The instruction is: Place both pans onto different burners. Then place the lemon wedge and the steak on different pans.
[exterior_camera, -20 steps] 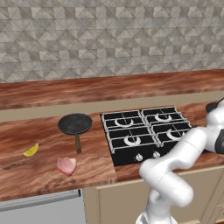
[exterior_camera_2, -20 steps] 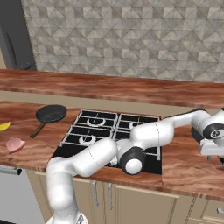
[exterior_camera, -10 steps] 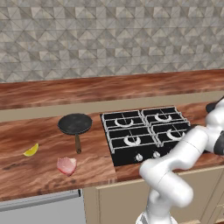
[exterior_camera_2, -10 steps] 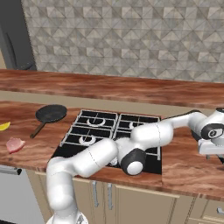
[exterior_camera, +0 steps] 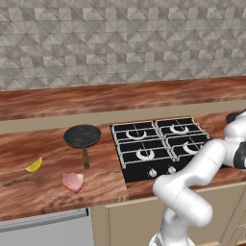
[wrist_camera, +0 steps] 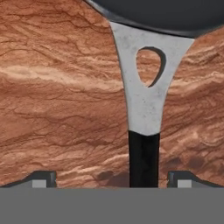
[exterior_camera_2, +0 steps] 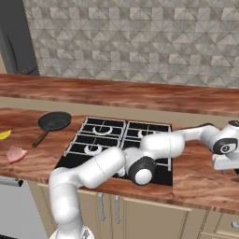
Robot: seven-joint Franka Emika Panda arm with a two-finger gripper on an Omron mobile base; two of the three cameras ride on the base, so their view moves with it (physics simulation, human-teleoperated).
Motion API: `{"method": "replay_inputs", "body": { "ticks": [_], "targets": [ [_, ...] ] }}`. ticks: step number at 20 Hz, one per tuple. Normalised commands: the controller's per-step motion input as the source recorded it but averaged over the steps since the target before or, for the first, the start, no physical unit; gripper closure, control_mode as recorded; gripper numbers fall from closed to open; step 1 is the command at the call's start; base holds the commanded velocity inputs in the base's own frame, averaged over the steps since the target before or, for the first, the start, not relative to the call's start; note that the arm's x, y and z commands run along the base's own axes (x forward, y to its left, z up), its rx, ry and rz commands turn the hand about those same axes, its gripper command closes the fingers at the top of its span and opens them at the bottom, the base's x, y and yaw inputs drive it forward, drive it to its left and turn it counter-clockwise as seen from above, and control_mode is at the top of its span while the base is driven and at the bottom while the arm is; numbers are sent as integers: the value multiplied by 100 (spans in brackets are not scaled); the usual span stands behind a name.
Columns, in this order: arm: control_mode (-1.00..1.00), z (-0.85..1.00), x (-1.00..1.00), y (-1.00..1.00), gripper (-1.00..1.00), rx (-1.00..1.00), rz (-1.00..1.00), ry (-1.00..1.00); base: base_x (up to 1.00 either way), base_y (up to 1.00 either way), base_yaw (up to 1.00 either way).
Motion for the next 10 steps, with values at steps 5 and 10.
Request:
{"method": "replay_inputs", "body": {
  "ticks": [5, 10],
  "targets": [
    [-100, 0, 14, -28, -100, 6, 0, 2, 0, 0, 0],
    [-100, 0, 18, -28, -100, 6, 0, 1, 0, 0, 0]
  ]
}}
